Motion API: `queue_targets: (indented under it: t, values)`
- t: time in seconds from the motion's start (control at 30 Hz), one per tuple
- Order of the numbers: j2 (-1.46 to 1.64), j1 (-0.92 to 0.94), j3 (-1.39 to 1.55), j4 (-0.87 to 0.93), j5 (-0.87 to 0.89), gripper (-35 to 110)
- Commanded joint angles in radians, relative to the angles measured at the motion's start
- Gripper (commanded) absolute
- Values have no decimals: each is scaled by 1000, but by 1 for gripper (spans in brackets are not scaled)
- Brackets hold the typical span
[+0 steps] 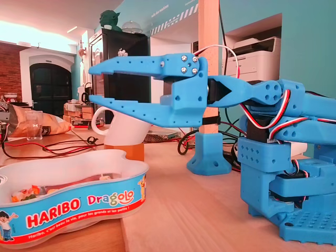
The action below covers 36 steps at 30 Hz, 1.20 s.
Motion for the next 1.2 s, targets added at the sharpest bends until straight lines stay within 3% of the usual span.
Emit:
queue_targets:
  t: [0.0,0.43,0.6,0.9,1.17]
  values:
    - [32,8,35,-5,3,11]
    - [41,17,-28,-6,12,12]
    - [-6,26,-152,37,161,11]
    - [-520,222,-683,474,480,12]
    - [-965,364,-1120,934,653,12]
